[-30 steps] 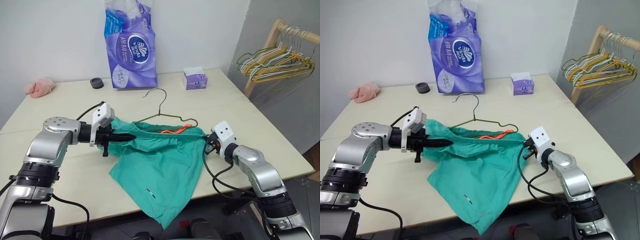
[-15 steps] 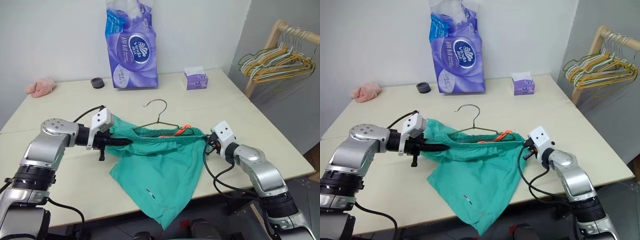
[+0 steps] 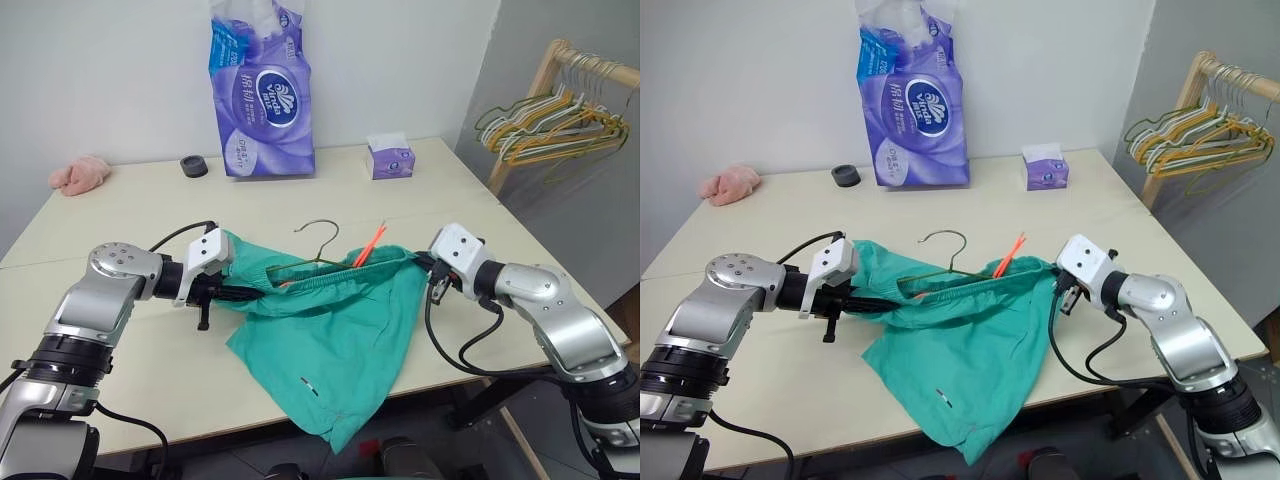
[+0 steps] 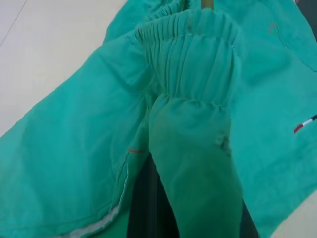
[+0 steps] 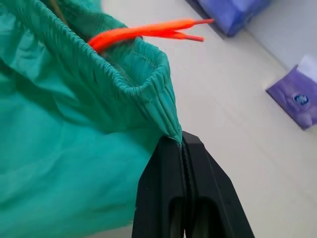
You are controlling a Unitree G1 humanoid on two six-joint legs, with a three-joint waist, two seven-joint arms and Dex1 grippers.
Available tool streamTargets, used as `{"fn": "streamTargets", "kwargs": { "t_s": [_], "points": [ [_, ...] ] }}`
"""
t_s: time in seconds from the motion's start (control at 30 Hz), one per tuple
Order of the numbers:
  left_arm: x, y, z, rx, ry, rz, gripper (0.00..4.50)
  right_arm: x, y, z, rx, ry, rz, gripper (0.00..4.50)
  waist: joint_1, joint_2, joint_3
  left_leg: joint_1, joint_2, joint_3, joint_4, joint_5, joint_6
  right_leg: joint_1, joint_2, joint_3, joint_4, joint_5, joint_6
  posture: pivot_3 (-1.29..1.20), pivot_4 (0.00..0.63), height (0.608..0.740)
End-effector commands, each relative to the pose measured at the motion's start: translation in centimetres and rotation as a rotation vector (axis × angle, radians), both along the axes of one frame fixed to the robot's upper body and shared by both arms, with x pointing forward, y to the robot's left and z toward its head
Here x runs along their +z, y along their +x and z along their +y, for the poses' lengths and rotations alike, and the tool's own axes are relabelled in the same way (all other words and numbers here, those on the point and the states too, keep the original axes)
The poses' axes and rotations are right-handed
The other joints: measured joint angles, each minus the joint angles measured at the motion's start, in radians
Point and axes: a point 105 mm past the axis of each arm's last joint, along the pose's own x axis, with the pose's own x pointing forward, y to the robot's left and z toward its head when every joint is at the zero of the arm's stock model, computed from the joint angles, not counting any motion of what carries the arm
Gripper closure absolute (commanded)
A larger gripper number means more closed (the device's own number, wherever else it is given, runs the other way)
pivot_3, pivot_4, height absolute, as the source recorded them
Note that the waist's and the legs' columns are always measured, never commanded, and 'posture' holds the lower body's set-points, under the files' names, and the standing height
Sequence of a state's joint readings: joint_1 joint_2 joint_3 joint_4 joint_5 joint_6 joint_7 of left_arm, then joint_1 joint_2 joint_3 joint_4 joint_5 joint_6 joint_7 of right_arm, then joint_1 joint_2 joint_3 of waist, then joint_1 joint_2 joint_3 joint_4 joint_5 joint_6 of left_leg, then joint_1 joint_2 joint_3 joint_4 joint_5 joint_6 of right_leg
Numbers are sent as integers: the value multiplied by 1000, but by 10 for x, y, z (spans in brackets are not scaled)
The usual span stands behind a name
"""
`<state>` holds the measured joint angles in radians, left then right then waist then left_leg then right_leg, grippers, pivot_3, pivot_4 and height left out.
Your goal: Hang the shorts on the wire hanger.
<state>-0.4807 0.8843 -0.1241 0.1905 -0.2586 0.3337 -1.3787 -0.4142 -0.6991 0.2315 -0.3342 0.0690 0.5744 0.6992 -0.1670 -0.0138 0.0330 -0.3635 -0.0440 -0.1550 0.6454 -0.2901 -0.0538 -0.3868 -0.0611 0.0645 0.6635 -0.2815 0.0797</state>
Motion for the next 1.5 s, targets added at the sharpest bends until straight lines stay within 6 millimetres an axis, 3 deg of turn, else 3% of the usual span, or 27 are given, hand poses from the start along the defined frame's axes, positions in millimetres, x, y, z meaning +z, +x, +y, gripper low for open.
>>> {"fn": "streamTargets", "kwargs": {
  "t_s": [0.03, 0.17, 0.27, 0.37, 0.57, 0.73, 0.87, 1.27, 1.37, 1.5],
  "points": [
    [3, 9, -11, -11, 12, -67, 4500, 23, 2, 31, 130, -91, -104, 4479, -1, 0, 0, 0, 0, 0, 0, 0, 0, 0, 0, 0, 0, 0, 0, -171, 0, 740],
    [-1, 12, -22, -21, -4, -89, 4500, 17, -6, 56, 243, -119, -52, 4479, -1, 0, 0, 0, 0, -1, 0, 1, -2, 0, 0, 0, 0, 0, 0, -172, 0, 740],
    [-5, 12, -25, -25, -4, -96, 4500, 13, -13, 58, 279, -133, -24, 4479, 0, 0, 0, -1, 1, -1, 1, 2, -3, 0, -3, 0, 0, 0, 0, -166, 0, 740],
    [-5, 11, -27, -19, -17, -100, 4500, 10, -19, 49, 286, -165, -7, 3936, 1, 0, 0, -1, 0, -2, 1, 2, -3, 0, -4, 0, 0, 0, 0, -167, 0, 740],
    [-6, 11, -28, -9, -33, -107, 4500, 19, -28, 24, 264, -176, 70, 1924, 1, 0, 0, -1, 0, -2, 1, 1, -1, 0, -5, -1, 0, 0, 0, -171, 0, 740],
    [-6, 10, -33, -19, -52, -107, 4500, 14, -23, 6, 158, -147, 139, 359, 0, 0, 0, -1, 1, -2, 1, 1, -1, 1, -5, -1, 0, 0, 0, -175, 0, 740],
    [-6, 10, -36, -35, -51, -104, 4500, -14, -8, 7, 103, -145, 194, 359, -2, -1, 0, 0, 1, -1, 1, 1, -1, 1, -5, -1, 0, 0, 0, -183, 0, 740],
    [0, 7, -41, -68, -76, -99, 4500, -40, 32, 34, 197, -245, 227, 359, -10, 0, 0, 0, 0, -1, 0, 2, -4, 0, -5, -1, 0, 0, 0, -170, 0, 740],
    [2, 6, -42, -64, -84, -100, 4500, -41, 34, 37, 225, -261, 224, 949, -13, 0, 0, -1, 0, -2, 1, 2, -4, 0, -6, -1, 0, 0, 0, -162, 0, 740],
    [4, 6, -41, -57, -97, -102, 4500, -42, 28, 41, 273, -264, 238, 2285, -19, 0, 0, -1, 0, -2, 1, 2, -4, 0, -6, -1, 0, 0, 0, -158, 0, 740]
  ]
}}
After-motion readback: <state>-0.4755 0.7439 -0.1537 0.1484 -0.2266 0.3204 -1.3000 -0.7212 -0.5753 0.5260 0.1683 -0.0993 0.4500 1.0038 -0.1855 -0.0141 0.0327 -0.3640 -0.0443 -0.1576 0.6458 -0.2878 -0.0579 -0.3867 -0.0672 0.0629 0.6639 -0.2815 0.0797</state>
